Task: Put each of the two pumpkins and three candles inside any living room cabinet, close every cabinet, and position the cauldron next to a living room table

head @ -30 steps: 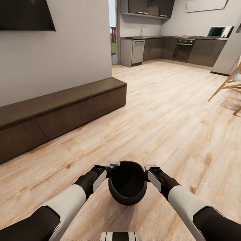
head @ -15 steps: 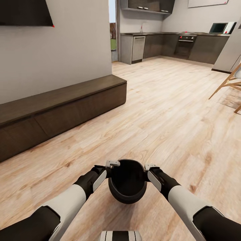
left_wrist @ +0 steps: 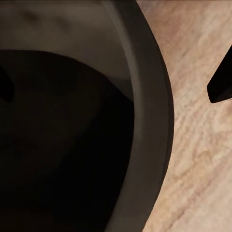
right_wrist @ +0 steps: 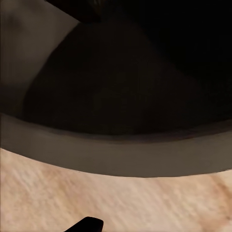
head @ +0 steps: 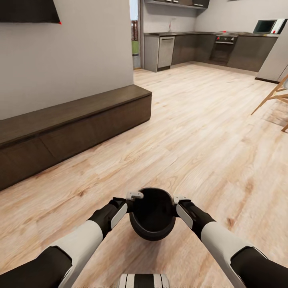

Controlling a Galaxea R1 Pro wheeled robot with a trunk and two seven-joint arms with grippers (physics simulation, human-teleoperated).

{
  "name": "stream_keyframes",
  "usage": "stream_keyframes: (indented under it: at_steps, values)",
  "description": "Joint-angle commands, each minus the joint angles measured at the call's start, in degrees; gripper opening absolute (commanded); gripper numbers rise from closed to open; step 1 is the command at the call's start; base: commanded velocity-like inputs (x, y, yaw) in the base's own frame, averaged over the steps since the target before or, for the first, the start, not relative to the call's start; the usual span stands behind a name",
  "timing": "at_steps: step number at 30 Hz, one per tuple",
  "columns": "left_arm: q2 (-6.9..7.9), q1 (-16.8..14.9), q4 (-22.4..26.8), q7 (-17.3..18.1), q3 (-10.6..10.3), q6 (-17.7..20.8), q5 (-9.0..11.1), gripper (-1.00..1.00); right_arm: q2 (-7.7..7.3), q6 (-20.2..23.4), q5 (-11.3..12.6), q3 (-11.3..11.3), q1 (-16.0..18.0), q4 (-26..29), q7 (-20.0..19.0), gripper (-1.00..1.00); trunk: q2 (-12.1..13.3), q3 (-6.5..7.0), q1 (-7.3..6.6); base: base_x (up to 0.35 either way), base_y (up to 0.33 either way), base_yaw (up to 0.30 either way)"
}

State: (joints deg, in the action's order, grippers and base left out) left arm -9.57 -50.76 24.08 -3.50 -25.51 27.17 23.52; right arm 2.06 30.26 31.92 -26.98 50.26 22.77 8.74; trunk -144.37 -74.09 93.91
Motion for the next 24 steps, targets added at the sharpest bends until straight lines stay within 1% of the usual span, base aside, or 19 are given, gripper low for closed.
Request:
stream_keyframes:
  at_steps: [1,7,19,24]
  values:
    - [0.04,0.0,0.1,-0.4,-0.4,0.2,0.6,1.00,-0.04,0.2,0.6,-0.4,0.0,0.1,0.5,1.00,0.0,-0.27,0.01,0.000,0.000,0.000]
    - [0.07,0.0,0.1,-0.4,-0.4,0.2,0.6,1.00,-0.04,0.2,0.6,-0.4,0.0,0.1,0.5,1.00,-0.1,-1.60,0.16,0.000,0.000,0.000]
    - [0.08,0.0,0.1,-0.4,-0.4,0.2,0.6,1.00,-0.04,0.1,0.6,-0.4,0.0,0.1,0.5,1.00,-0.1,-1.60,0.16,0.000,0.000,0.000]
    - [0.08,0.0,0.1,-0.4,-0.4,0.2,0.6,1.00,-0.04,0.1,0.6,-0.4,0.0,0.1,0.5,1.00,-0.2,-2.71,0.29,0.000,0.000,0.000]
